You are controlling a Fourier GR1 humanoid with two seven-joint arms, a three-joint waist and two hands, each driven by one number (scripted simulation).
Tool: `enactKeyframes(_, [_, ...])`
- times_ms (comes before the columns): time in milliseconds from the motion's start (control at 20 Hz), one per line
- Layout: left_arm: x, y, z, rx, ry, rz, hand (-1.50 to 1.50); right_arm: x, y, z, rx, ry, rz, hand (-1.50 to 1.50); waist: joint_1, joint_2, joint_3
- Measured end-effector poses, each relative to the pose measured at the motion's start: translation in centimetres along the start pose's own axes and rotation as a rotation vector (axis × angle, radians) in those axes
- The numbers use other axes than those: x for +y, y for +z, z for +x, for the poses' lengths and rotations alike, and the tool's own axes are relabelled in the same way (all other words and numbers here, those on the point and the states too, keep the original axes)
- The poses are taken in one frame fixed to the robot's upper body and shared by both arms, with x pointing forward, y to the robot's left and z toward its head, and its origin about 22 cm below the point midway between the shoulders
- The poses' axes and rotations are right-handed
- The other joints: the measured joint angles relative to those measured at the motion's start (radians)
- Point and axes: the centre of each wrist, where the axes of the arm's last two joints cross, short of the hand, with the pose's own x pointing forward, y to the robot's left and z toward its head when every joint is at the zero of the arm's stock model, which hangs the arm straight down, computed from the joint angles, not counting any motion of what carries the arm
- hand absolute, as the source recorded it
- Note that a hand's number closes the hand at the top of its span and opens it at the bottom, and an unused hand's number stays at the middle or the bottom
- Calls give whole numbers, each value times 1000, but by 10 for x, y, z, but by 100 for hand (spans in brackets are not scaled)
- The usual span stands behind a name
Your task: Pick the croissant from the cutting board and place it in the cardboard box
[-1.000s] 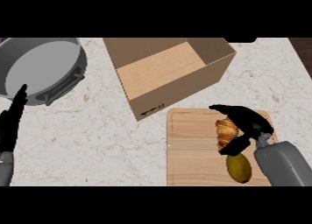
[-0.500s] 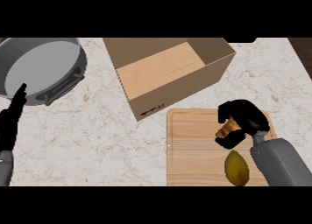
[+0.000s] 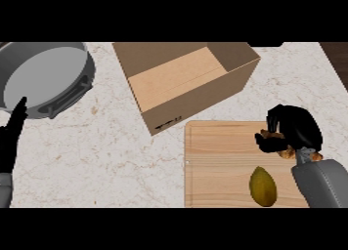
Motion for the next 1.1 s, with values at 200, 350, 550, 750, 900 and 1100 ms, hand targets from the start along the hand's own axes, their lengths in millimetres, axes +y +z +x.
enactKeyframes(200, [-3, 3, 1, -3, -4, 2, 0, -27, 11, 11, 59, 18, -123, 150, 1, 0, 0])
enactKeyframes(350, [-2, 3, 2, -6, -4, 4, 0, -50, 20, 19, 35, 12, -249, 150, 0, -1, 0])
enactKeyframes(550, [-3, -1, 1, -6, -1, -5, 0, -86, 30, 40, -61, 11, -370, 150, 2, 1, 0])
enactKeyframes(750, [-4, -2, 7, -13, 7, -16, 0, -107, 30, 69, -142, -28, -406, 150, 10, 2, 0])
enactKeyframes(900, [-2, -1, 13, -14, 6, -18, 0, -116, 25, 91, -186, -84, -399, 150, 14, 3, 0])
enactKeyframes(1100, [-2, -4, 8, -15, 7, -22, 0, -132, 7, 124, -217, -185, -388, 150, 20, 5, 0])
